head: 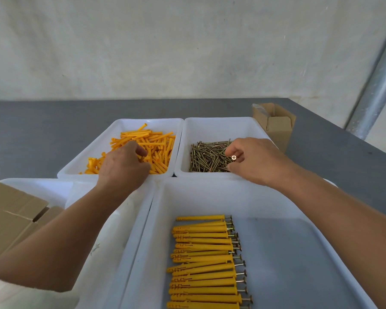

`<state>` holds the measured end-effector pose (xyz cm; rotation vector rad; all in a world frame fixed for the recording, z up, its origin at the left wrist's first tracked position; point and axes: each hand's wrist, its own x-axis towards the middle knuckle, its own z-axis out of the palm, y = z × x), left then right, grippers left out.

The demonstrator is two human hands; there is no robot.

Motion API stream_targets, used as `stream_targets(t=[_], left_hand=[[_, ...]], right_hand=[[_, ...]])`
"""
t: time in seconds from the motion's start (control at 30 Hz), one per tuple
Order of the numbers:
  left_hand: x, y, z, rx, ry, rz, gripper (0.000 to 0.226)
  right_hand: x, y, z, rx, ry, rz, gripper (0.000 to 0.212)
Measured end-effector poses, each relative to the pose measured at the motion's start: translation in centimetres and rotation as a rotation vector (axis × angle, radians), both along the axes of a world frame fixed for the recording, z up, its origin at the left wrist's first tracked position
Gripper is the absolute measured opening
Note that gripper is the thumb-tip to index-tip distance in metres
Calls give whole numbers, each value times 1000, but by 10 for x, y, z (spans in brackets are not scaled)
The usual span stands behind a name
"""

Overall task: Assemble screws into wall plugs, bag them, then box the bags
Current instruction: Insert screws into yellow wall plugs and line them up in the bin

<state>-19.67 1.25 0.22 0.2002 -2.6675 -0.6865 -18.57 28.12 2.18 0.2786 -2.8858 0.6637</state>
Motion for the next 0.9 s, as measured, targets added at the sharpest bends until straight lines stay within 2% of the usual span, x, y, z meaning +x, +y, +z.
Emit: stream_targets(t=[0.33, 0.57, 0.77, 0.9], left_hand=[[10, 12, 16, 166, 322, -62, 8], [15, 16, 28, 407, 503, -178, 11], [23, 23, 39, 822, 465, -311, 20], [24, 25, 42, 1100, 318, -301, 16]], right_hand=[[4, -2, 7, 13, 102, 17, 29], [8, -3, 10, -16, 150, 53, 25], [8, -6, 14, -98, 223, 20, 22], [8, -9, 16, -337, 172, -11, 17]])
